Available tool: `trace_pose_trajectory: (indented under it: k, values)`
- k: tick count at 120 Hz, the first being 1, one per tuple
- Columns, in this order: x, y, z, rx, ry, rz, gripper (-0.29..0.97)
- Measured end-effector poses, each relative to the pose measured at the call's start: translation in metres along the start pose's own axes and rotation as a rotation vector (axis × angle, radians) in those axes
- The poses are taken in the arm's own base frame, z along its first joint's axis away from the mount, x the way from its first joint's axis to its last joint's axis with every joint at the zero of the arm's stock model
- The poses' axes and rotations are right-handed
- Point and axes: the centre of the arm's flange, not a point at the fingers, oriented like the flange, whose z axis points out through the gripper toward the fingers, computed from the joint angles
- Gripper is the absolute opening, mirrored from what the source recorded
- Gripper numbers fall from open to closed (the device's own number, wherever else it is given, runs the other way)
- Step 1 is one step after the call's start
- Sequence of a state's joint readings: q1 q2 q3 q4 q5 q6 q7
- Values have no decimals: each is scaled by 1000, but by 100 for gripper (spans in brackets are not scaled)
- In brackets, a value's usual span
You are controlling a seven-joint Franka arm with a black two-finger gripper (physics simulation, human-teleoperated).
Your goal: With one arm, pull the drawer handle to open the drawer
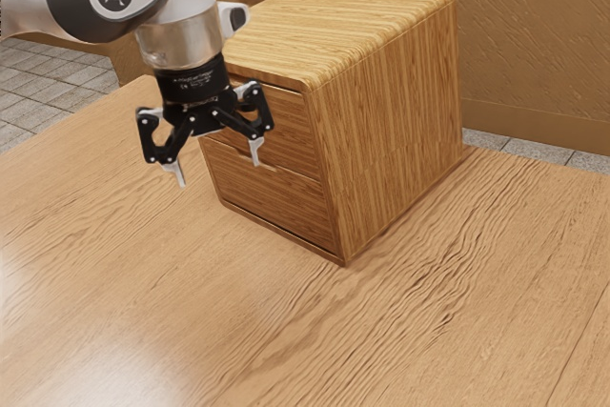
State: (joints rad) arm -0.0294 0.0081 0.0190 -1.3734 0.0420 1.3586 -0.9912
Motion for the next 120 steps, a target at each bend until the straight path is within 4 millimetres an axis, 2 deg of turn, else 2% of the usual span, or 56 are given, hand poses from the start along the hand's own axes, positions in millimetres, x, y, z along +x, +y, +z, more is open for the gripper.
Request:
trace_pose_trajectory:
  k: [34,38,48,54,65,84,92,108,115,120]
  values:
    - [-3,1,0,-5,-22,-171,68]
    - [-6,-4,-16,-34,-7,-187,68]
    - [-16,-26,-75,-128,55,-230,68]
    - [-19,-34,-94,-160,78,-255,68]
    - [-23,-39,-107,-187,96,-287,68]
    - [-22,-32,-107,-215,103,-324,68]
    - [-11,-24,-97,-223,103,-347,68]
    - [25,-4,-69,-231,98,-406,68]
    - [57,-6,-54,-245,84,-460,68]
    - [89,-22,-47,-259,82,-524,68]
